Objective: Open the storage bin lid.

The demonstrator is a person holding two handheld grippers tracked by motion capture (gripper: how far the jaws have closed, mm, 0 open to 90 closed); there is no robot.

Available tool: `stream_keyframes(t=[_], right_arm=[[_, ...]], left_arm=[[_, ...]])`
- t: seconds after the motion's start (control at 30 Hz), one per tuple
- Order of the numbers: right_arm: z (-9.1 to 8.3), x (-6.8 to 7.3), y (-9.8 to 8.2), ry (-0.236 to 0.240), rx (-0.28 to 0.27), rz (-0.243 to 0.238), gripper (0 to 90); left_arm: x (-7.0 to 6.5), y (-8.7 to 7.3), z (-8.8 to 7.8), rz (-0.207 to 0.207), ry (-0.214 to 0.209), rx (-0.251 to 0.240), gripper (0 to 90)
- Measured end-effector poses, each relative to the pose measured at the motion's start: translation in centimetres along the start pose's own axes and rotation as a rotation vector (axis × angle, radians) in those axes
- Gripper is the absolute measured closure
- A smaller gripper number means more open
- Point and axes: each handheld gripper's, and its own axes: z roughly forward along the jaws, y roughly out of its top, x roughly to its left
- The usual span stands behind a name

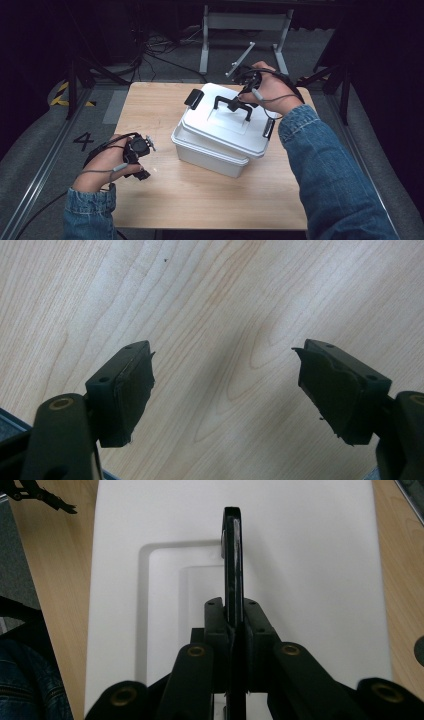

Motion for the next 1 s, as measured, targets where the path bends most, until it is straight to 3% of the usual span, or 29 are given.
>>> stream_keyframes(t=[0.4, 0.43, 0.7, 1.0], right_arm=[[-3.3, -1.8, -4.7, -0.050, -0.013, 0.074, 84.0], [-3.7, -2.1, -5.7, -0.058, -0.013, 0.095, 84.0], [-5.0, -3.0, -8.4, -0.083, -0.019, 0.150, 83.9], [-6.3, -4.4, -11.8, -0.142, -0.024, 0.233, 83.9]], left_arm=[[0.0, 0.1, 0.1, 0.002, -0.001, 0.005, 23.0], [0.0, 0.1, 0.1, -0.004, 0.000, 0.003, 23.0], [0.1, 0.1, 0.1, -0.004, 0.000, 0.006, 23.0], [0.3, -0.1, 0.1, -0.013, -0.005, -0.003, 23.0]])
